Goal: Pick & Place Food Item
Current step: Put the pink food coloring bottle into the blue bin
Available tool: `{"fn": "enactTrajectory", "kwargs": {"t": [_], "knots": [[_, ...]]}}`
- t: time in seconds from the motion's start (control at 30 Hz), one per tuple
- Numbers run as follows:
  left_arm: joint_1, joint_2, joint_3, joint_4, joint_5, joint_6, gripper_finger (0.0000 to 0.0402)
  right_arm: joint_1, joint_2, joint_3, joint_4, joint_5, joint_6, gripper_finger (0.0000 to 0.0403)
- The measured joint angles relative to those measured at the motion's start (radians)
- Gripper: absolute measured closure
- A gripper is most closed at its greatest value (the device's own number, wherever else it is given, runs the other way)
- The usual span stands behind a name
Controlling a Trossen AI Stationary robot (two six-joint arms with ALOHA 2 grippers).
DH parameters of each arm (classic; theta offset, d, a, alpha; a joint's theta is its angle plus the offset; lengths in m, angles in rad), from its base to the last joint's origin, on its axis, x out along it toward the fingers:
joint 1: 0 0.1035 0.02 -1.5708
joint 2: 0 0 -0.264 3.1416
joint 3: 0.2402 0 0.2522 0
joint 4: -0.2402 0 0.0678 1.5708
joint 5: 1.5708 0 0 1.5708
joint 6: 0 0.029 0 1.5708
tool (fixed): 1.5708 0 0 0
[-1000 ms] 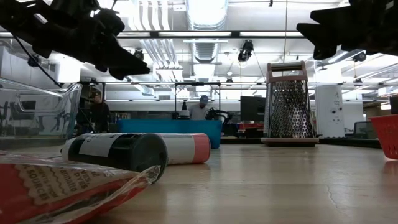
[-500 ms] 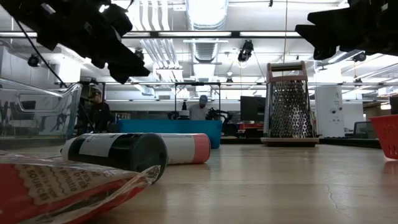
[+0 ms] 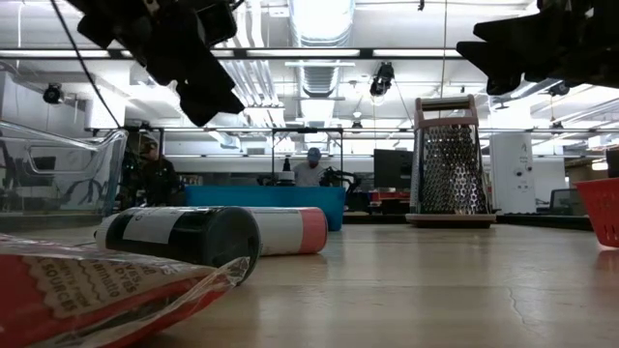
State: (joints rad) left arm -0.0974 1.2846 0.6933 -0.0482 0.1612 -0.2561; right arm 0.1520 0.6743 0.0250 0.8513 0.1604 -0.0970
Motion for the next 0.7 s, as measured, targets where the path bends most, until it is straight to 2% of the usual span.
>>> {"fn": "enactTrajectory", "kwargs": {"t": [0.17, 0.37, 0.53, 0.7], "knots": [[-0.041, 0.1, 0.083, -0.068, 0.045, -0.01, 0.022, 0.0, 0.0, 0.002, 0.001, 0.0, 0.013, 0.0184], [-0.077, 0.221, 0.148, -0.073, 0.151, -0.06, 0.0173, 0.0, 0.0, 0.015, 0.0, -0.001, 0.02, 0.0184], [-0.096, 0.302, 0.191, -0.096, 0.157, -0.109, 0.0138, 0.0, 0.0, 0.021, -0.002, -0.003, 0.02, 0.0184], [-0.107, 0.356, 0.221, -0.097, 0.131, -0.169, 0.0129, 0.0, 0.0, 0.021, -0.002, -0.003, 0.019, 0.0184]]}}
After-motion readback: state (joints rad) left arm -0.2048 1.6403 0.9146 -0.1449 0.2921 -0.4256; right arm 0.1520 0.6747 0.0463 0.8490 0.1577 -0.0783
